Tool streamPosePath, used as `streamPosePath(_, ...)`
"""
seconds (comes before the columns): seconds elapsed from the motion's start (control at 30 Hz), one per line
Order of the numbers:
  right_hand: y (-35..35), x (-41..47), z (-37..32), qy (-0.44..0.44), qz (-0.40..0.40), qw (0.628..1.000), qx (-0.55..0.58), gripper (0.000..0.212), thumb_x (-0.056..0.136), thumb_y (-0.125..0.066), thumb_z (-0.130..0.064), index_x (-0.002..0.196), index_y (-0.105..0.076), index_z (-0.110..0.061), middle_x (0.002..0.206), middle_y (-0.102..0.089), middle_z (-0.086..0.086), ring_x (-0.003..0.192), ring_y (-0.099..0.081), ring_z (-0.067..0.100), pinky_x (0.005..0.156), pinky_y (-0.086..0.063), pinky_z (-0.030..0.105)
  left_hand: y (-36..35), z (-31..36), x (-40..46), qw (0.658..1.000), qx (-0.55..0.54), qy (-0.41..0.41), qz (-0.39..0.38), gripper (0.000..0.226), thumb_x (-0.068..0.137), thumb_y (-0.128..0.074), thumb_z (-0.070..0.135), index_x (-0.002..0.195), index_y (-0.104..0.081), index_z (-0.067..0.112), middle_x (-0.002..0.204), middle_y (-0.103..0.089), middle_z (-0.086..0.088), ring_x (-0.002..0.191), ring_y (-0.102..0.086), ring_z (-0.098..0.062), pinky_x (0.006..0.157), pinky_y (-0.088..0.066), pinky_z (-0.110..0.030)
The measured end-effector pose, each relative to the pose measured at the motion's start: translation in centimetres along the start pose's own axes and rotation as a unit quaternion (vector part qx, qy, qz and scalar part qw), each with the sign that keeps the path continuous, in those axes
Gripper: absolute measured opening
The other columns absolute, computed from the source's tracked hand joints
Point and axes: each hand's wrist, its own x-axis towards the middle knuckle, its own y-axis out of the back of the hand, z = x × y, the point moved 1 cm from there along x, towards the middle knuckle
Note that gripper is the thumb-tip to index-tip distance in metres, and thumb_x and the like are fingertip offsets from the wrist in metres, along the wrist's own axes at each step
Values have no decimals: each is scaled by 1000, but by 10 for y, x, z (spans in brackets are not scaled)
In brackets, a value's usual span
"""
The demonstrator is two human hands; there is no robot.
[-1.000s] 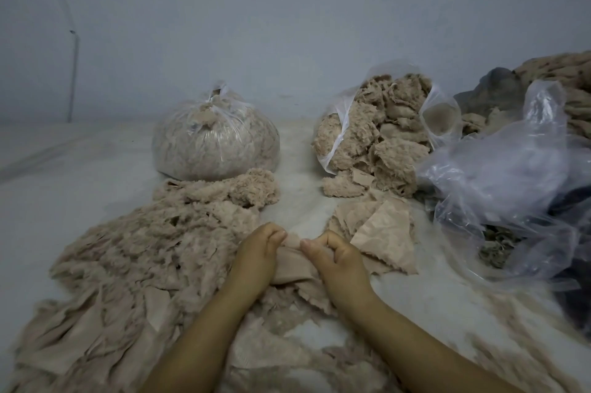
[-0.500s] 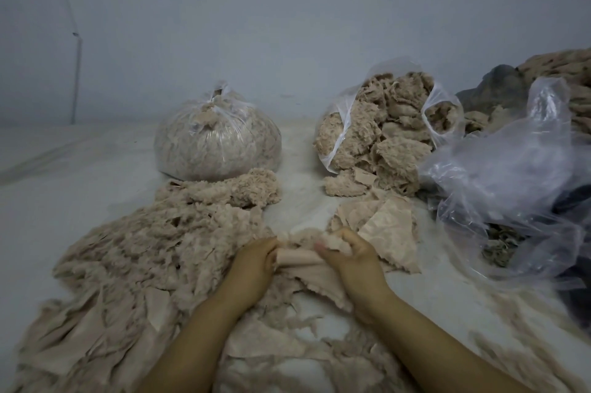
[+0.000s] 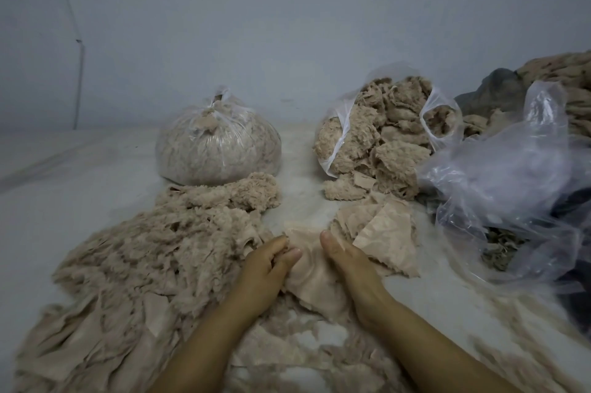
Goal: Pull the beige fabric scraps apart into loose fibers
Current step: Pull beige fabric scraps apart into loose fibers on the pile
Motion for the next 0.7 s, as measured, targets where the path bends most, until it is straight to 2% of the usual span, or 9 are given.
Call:
streamPosePath(0.07,2,-1,-5,-2,-20,1000,7,37,80,-61,-50,76,-62,-14,64,-67,-9,60,-64,4,57,-48,15,2,2,-1,999,7,-29,-24,28,89,-51,26,63,-42,21,60,-41,11,58,-39,-1,56,-31,-16)
streamPosePath(0.13,3,-1,-5,-23,-3,999,25,34,76,-68,-43,63,-53,-16,50,-55,-6,45,-51,7,44,-39,17,1,0,-2,998,8,-26,-51,30,93,-52,23,64,-45,25,61,-45,13,58,-41,1,56,-32,-15)
streamPosePath(0.2,1,3,-1,-39,36,996,65,24,82,-71,-28,77,-63,-6,67,-68,8,60,-65,20,56,-51,27,1,-3,-1,999,8,10,-30,32,97,-51,19,65,-47,22,58,-48,15,55,-43,1,54,-33,-17)
streamPosePath(0.27,2,6,1,-13,98,991,90,19,88,-66,-19,90,-63,0,79,-71,12,73,-67,26,66,-55,33,5,-9,4,998,23,42,35,34,98,-48,16,64,-44,20,55,-44,10,53,-40,0,53,-32,-20)
streamPosePath(0.37,2,8,0,25,133,986,97,8,92,-60,-12,87,-65,-11,76,-73,3,69,-69,17,56,-53,25,10,-15,8,993,51,62,91,36,99,-45,17,63,-39,19,57,-38,7,51,-35,-2,51,-28,-19)
streamPosePath(0.5,3,9,3,12,177,979,99,10,94,-53,-2,94,-63,-4,81,-68,13,71,-64,24,64,-52,34,12,-19,10,986,43,95,128,31,99,-45,20,69,-52,21,64,-53,5,61,-47,-6,58,-36,-22)
streamPosePath(0.57,3,7,2,9,162,980,115,11,91,-55,1,93,-63,-5,83,-69,14,73,-66,25,67,-53,35,13,-18,10,984,14,110,139,31,98,-47,21,69,-56,20,64,-57,6,63,-51,-8,60,-39,-25)
streamPosePath(0.63,3,5,1,15,96,992,84,12,83,-67,-3,92,-66,-10,88,-73,12,83,-69,26,71,-57,33,13,-14,7,989,-16,89,115,36,97,-49,21,63,-55,13,55,-50,11,54,-45,-4,55,-37,-23)
streamPosePath(0.7,4,2,2,14,38,999,-5,41,64,-84,-23,99,-64,-15,96,-71,9,93,-68,21,81,-56,32,12,-9,4,994,-34,61,79,35,95,-51,18,63,-54,4,57,-45,5,55,-43,-5,57,-36,-24)
